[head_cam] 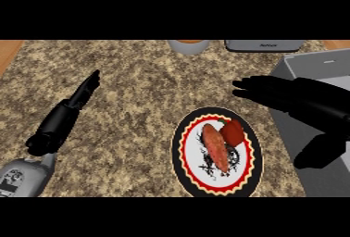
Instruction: Pick the sweet potato from the plate and place it in the cardboard box
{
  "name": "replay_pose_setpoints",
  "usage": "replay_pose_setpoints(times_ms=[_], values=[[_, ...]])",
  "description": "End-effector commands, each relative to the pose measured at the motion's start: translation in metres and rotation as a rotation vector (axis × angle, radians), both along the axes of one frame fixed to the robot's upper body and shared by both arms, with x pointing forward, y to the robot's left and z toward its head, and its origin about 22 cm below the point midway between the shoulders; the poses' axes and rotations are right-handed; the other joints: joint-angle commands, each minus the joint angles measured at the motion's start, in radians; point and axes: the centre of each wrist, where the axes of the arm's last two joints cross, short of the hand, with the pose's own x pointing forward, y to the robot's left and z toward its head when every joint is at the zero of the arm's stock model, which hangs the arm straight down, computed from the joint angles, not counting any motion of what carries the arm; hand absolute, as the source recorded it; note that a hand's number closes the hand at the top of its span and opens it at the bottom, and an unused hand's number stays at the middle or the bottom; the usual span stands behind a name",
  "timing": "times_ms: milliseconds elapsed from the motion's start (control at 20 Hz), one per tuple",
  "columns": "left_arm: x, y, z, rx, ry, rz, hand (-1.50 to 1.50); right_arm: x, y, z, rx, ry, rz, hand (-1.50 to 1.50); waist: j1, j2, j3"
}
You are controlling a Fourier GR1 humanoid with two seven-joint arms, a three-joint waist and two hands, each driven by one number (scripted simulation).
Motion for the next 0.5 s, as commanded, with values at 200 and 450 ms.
replay_pose_setpoints(times_ms=[200,450], values=[[0.011,-0.007,0.005,-0.005,-0.006,-0.005,0.0,-0.039,0.077,-0.018,-0.234,-0.018,-0.015,-1.5,-0.003,0.002,0.0],[-0.001,-0.006,0.005,0.002,-0.001,0.014,0.0,-0.044,0.074,-0.016,-0.283,0.037,-0.074,-1.5,-0.001,0.002,0.002]])
